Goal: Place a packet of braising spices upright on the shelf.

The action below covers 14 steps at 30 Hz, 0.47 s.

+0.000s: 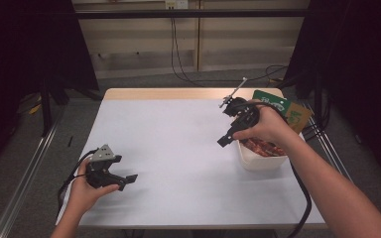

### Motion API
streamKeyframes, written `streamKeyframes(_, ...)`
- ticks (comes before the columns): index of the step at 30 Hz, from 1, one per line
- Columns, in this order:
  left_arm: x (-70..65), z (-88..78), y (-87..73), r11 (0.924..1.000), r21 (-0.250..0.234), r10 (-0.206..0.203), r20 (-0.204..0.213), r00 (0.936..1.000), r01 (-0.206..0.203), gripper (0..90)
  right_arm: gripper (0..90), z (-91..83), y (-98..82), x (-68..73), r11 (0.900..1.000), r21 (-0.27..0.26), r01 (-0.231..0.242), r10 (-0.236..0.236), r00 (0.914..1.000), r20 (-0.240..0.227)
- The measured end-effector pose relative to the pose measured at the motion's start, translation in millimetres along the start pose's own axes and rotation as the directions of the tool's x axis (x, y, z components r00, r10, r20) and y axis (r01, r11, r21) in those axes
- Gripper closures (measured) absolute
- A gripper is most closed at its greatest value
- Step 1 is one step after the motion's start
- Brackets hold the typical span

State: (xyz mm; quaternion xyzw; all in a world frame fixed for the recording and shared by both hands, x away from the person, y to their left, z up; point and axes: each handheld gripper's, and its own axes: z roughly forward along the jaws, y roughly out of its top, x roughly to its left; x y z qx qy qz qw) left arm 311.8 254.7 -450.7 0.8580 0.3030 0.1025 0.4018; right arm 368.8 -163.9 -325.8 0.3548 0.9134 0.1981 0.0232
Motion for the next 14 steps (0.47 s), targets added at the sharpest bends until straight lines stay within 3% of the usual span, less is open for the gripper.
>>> streamKeyframes(14,0.5,4.1,-0.1,0.9999,0.010,-0.002,0.002,1.0000,0.002,4.5,13.3,26.8,-5.1,6.7,1.000,-0.026,0.015,-0.016,0.9997,-0.018)
